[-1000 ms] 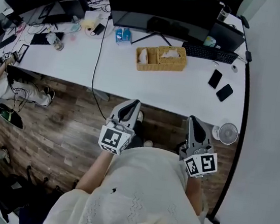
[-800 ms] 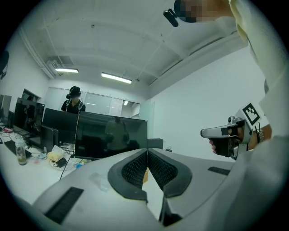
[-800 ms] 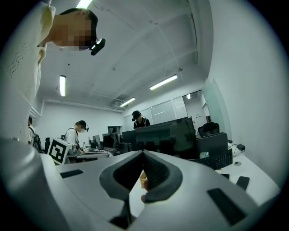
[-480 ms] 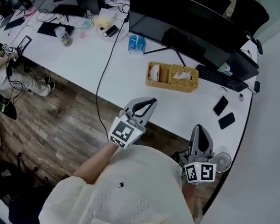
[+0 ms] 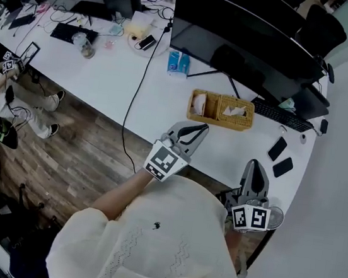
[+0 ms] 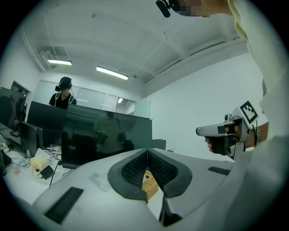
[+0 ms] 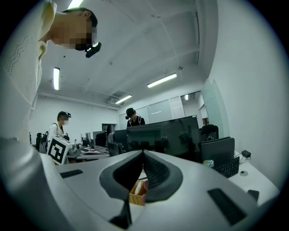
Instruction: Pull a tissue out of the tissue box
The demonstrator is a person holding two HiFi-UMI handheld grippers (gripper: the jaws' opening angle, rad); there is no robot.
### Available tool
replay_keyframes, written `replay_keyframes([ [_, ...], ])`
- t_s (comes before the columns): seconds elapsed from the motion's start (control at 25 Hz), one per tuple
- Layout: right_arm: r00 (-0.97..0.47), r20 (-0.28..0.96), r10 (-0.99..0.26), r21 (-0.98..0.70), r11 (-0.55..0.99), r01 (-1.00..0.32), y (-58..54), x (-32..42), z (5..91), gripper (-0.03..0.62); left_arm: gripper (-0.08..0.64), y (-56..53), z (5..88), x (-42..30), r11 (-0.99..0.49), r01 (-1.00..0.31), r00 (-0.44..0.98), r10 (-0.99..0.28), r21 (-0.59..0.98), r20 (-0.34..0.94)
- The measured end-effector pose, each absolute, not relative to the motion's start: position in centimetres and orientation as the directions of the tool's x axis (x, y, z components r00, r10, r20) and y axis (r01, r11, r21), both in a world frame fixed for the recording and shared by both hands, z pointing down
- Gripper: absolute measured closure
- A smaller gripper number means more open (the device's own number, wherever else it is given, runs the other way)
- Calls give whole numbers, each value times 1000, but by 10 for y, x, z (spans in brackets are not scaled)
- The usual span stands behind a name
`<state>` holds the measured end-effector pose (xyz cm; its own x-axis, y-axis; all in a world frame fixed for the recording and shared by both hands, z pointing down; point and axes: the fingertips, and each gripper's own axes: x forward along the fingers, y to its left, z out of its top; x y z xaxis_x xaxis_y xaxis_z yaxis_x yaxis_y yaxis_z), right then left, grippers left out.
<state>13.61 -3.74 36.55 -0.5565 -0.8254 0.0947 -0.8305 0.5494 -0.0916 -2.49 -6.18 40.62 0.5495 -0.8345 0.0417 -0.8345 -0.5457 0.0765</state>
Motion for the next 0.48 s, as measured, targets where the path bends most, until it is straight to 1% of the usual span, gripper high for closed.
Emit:
replay_keyframes([
  [0.48, -529, 131, -839, -52, 527, -848, -72, 104, 376, 575, 546, -110, 422, -36, -600, -796, 605, -794, 85, 59],
])
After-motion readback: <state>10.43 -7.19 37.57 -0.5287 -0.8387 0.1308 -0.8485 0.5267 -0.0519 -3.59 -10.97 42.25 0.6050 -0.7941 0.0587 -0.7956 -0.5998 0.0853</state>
